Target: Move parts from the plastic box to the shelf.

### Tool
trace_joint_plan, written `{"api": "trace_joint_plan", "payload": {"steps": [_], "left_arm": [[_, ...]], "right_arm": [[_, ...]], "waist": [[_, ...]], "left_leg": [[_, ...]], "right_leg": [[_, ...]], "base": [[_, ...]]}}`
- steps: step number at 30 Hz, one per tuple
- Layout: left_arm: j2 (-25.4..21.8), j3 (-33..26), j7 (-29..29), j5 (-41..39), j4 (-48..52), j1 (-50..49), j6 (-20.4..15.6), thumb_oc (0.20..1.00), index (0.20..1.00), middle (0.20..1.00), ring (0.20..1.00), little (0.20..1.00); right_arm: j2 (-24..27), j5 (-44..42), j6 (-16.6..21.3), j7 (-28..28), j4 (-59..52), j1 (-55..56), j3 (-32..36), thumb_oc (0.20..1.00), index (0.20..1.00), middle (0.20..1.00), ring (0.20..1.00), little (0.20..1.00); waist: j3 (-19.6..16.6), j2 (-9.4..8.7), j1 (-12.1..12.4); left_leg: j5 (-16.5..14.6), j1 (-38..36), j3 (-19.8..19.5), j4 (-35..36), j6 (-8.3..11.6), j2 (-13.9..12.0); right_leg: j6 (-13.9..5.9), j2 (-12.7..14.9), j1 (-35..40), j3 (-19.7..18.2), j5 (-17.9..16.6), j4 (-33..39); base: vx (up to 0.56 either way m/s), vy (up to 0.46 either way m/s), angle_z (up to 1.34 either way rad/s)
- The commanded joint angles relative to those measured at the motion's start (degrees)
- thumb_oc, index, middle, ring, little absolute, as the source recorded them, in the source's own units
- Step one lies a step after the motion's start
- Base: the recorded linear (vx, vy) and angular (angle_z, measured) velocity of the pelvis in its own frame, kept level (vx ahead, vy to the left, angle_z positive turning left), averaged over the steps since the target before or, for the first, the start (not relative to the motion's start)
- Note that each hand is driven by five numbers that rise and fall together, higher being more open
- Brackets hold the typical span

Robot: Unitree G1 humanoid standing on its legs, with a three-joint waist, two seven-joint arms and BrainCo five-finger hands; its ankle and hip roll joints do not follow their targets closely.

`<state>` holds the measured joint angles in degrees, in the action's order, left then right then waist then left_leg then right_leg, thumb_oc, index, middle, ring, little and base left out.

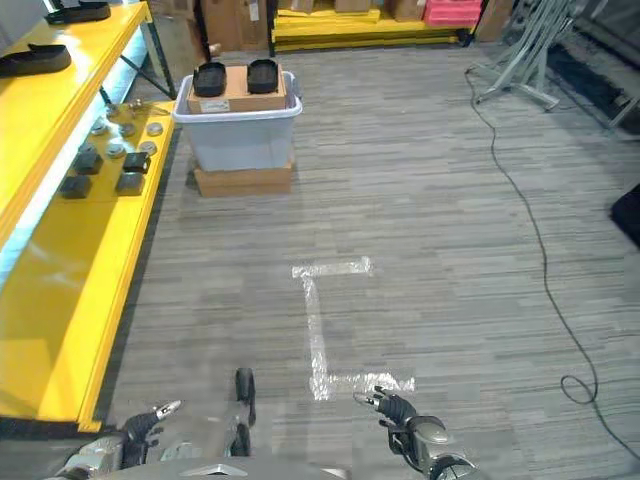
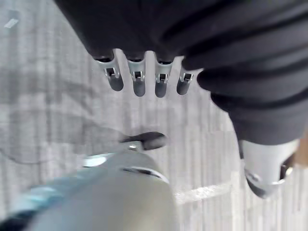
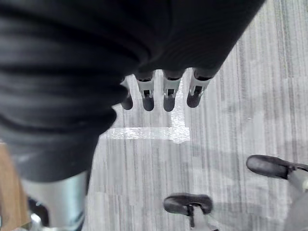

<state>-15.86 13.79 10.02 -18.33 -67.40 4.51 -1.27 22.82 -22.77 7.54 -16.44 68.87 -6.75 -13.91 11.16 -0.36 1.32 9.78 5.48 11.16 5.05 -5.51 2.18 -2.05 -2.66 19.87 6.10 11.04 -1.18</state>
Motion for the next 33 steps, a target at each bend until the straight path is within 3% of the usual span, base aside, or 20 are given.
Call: {"api": "trace_joint_plan", "payload": {"steps": [1, 2, 4, 6, 7, 11, 14, 16, 19, 20, 21, 24, 25, 26, 28, 29, 33], "left_arm": [[-3.79, 2.34, -2.15, 0.95, 1.59, 3.49, -2.04, 1.0, 1.0, 1.0, 1.0, 1.0], [-3.84, 2.74, -2.57, 0.73, 1.54, 3.91, -2.0, 1.0, 1.0, 1.0, 1.0, 1.0], [-4.21, 2.94, -3.46, 0.66, 2.22, 4.56, -1.46, 1.0, 1.0, 1.0, 1.0, 1.0], [-5.02, 2.37, -3.66, 0.42, 3.06, 4.91, -0.91, 1.0, 1.0, 1.0, 1.0, 1.0], [-5.67, 1.84, -3.68, -0.31, 3.32, 5.11, -0.52, 1.0, 1.0, 1.0, 1.0, 1.0], [-5.54, 1.85, -4.14, -2.03, 2.54, 4.98, -0.15, 1.0, 1.0, 1.0, 1.0, 1.0], [-3.88, 1.06, -6.01, -3.0, 0.44, 4.65, 0.04, 1.0, 1.0, 1.0, 1.0, 1.0], [-2.84, 0.38, -5.43, -3.08, -0.9, 4.13, -0.21, 1.0, 1.0, 1.0, 1.0, 1.0], [-1.24, -0.51, -5.17, -1.45, -1.94, 3.09, -1.0, 1.0, 1.0, 1.0, 1.0, 1.0], [-0.96, -0.75, -5.15, -1.69, -1.86, 2.98, -0.71, 1.0, 1.0, 1.0, 1.0, 1.0], [-0.73, -0.85, -4.53, -0.92, -1.43, 3.23, 0.34, 1.0, 1.0, 1.0, 1.0, 1.0], [-0.46, -0.47, -3.6, 1.36, -1.7, 2.94, 0.11, 1.0, 1.0, 1.0, 1.0, 1.0], [-0.08, -0.17, -3.94, 1.79, -1.86, 1.94, -0.75, 1.0, 1.0, 1.0, 1.0, 1.0], [-0.01, -0.01, -4.0, 1.53, -1.88, 1.4, -1.13, 1.0, 1.0, 1.0, 1.0, 1.0], [-0.22, 0.18, -3.89, 2.2, -1.38, -0.53, -2.37, 1.0, 1.0, 1.0, 1.0, 1.0], [-0.63, 0.39, -4.3, 1.87, -0.98, -1.02, -2.62, 1.0, 1.0, 1.0, 1.0, 1.0], [-1.54, -0.13, -4.83, 0.04, -0.53, -1.43, -1.84, 1.0, 1.0, 1.0, 1.0, 1.0]], "right_arm": [[-0.45, -3.42, 1.94, 1.17, -3.72, 1.08, 2.27, 1.0, 1.0, 1.0, 1.0, 1.0], [-0.58, -3.75, 2.2, 0.9, -3.47, 1.01, 2.42, 1.0, 1.0, 1.0, 1.0, 1.0], [-1.13, -3.44, 2.81, 0.66, -3.32, 0.84, 2.61, 1.0, 1.0, 1.0, 1.0, 1.0], [-1.28, -2.87, 2.7, 0.62, -4.21, 0.99, 2.44, 1.0, 1.0, 1.0, 1.0, 1.0], [-1.16, -3.1, 2.76, 0.63, -4.55, 0.98, 1.89, 1.0, 1.0, 1.0, 1.0, 1.0], [-1.01, -2.57, 3.39, -0.27, -4.44, 1.47, 2.07, 1.0, 1.0, 1.0, 1.0, 1.0], [-0.51, -2.47, 2.17, -0.33, -4.36, 1.15, 2.01, 1.0, 1.0, 1.0, 1.0, 1.0], [-0.39, -2.95, 1.46, 0.1, -3.88, 0.95, 1.88, 1.0, 1.0, 1.0, 1.0, 1.0], [0.05, -1.03, 0.5, 0.8, -4.18, 0.9, 1.91, 1.0, 1.0, 1.0, 1.0, 1.0], [0.34, -0.7, 0.52, 0.99, -4.18, 1.06, 1.82, 1.0, 1.0, 1.0, 1.0, 1.0], [1.21, -1.11, 0.78, 1.08, -3.96, 1.51, 2.1, 1.0, 1.0, 1.0, 1.0, 1.0], [1.3, -1.04, 1.37, 1.35, -3.44, 1.07, 2.53, 1.0, 1.0, 1.0, 1.0, 1.0], [1.16, -0.38, 0.88, 1.52, -3.78, 0.7, 2.51, 1.0, 1.0, 1.0, 1.0, 1.0], [1.09, -0.02, 0.83, 1.47, -3.66, 0.48, 2.4, 1.0, 1.0, 1.0, 1.0, 1.0], [1.07, 0.21, 1.06, 1.27, -3.09, 0.2, 1.54, 1.0, 1.0, 1.0, 1.0, 1.0], [1.11, 0.31, 1.08, 1.23, -2.67, -0.55, 0.92, 1.0, 1.0, 1.0, 1.0, 1.0], [0.84, -1.54, 1.17, 0.97, -1.82, -1.4, 0.5, 1.0, 1.0, 1.0, 1.0, 1.0]], "waist": [[-0.62, 0.79, 0.48], [-0.5, 1.21, 0.31], [0.26, 1.26, -0.25], [1.03, 0.8, -0.77], [1.65, 0.02, -1.47], [2.3, -1.26, -4.02], [1.59, -1.17, -4.88], [1.03, -1.12, -4.73], [0.8, -1.83, -4.43], [0.82, -2.28, -4.31], [1.39, -2.9, -3.73], [1.9, -2.33, -2.68], [2.26, -1.67, -1.79], [2.21, -1.09, -1.17], [3.03, 0.08, 1.58], [2.71, -0.46, 2.58], [1.55, -1.07, 4.16]], "left_leg": [[-12.32, -2.02, -3.56, -9.52, 0.47, -0.54], [-12.97, -2.92, -3.88, -9.68, 0.17, -0.87], [-13.97, -5.33, -4.27, -9.57, 0.15, -0.79], [-14.76, -7.61, -4.18, -9.18, 0.89, -0.65], [-16.12, -9.26, -4.41, -9.4, 1.28, -0.09], [-20.08, -12.19, -6.09, -11.01, 0.74, 1.67], [-21.55, -12.67, -6.99, -13.79, 1.55, 1.08], [-19.6, -11.44, -6.96, -19.27, 2.73, -0.02], [-15.43, -6.39, -7.91, -35.83, 4.35, -0.78], [-13.79, -3.5, -7.66, -43.21, 4.85, -1.09], [-12.77, 3.84, -6.72, -49.18, 4.77, -2.82], [-12.33, 4.35, -4.63, -37.22, 4.7, -3.05], [-10.52, 4.11, -4.64, -28.06, 5.25, -2.08], [-9.08, 5.12, -5.4, -24.1, 5.71, -1.54], [-2.32, 8.55, -9.64, -15.55, 7.74, -0.5], [-5.6, 7.57, -11.05, -13.93, 6.41, 0.9], [-8.35, 5.24, -11.34, -11.38, 4.34, 2.13]], "right_leg": [[-4.03, 7.47, -17.81, 0.82, -7.02, -31.09], [-4.17, 7.86, -20.27, 1.11, -8.15, -32.91], [-3.95, 8.44, -23.31, 2.37, -7.66, -29.86], [-3.61, 8.38, -23.51, 3.87, -7.56, -21.17], [-3.51, 7.95, -23.66, 4.57, -8.46, -13.15], [-5.12, 7.46, -28.05, 1.69, -13.75, -8.0], [-2.4, 5.42, -26.47, 1.33, -11.03, -7.33], [-0.69, 4.77, -24.38, 1.64, -9.47, -6.9], [1.49, 4.22, -21.21, 0.24, -7.79, -6.27], [2.43, 4.12, -20.36, 0.03, -7.44, -6.15], [3.46, 3.79, -17.59, -0.35, -6.78, -5.63], [2.82, 2.92, -14.77, -0.87, -5.27, -4.85], [2.31, 1.95, -12.99, -2.25, -4.35, -4.19], [2.17, 1.14, -12.44, -3.02, -4.01, -3.97], [2.36, -1.12, -9.52, -6.03, -2.94, -3.17], [2.11, -0.83, -8.97, -7.41, -2.72, -2.48], [1.2, -0.51, -7.78, -7.04, -0.14, -4.68]], "base": [[0.34, 0.192, 0.04], [0.44, 0.155, 0.01], [0.32, -0.034, 0.31], [0.37, -0.148, 0.46], [0.36, -0.168, 0.37], [0.35, -0.12, 0.09], [0.45, -0.202, 0.41], [0.34, -0.161, 0.21], [0.36, -0.183, 0.34], [0.45, -0.23, -0.08], [0.44, -0.186, -0.2], [0.4, 0.012, -0.13], [0.38, 0.123, -0.08], [0.45, 0.137, -0.1], [0.42, 0.097, -0.48], [0.32, 0.089, -0.88], [0.21, 0.085, -0.93]]}}
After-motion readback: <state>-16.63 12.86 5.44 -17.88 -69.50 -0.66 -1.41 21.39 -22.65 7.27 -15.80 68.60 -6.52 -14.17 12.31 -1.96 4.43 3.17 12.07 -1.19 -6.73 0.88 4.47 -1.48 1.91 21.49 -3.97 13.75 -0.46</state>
